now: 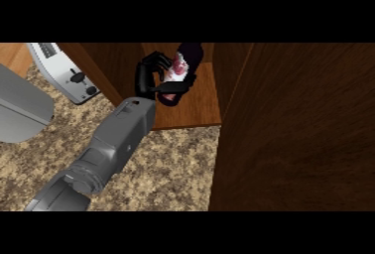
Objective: Pick up the wine, place it into the cabinet and close the cabinet
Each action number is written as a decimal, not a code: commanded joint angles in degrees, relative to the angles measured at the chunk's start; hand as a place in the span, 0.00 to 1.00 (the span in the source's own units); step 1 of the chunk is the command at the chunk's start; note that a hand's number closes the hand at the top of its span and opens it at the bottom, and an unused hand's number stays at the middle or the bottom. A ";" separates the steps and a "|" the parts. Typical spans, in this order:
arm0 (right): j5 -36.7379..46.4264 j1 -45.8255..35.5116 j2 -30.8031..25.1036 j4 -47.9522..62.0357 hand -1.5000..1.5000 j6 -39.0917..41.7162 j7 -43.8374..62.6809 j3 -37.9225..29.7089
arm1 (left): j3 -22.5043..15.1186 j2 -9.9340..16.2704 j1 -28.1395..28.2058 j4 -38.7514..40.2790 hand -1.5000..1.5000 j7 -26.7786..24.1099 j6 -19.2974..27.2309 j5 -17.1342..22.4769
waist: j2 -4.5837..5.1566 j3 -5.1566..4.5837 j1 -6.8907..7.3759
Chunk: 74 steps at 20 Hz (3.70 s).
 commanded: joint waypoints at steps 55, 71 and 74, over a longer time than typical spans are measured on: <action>-6.53 0.81 2.44 -0.17 0.00 2.60 -1.86 -1.16 | 2.41 -1.27 8.31 -3.03 1.00 0.32 -9.41 14.41 | 0.52 -0.15 -5.92; -5.34 2.36 3.02 1.17 0.00 3.25 -3.77 -0.60 | 3.57 -1.27 -0.24 -0.78 1.00 6.07 -5.16 16.73 | 1.50 -0.16 -4.78; -5.58 2.54 2.28 0.46 0.00 3.64 -4.55 -2.14 | 3.73 -1.27 -2.44 0.42 1.00 7.84 -3.72 16.46 | 1.63 -0.08 -4.71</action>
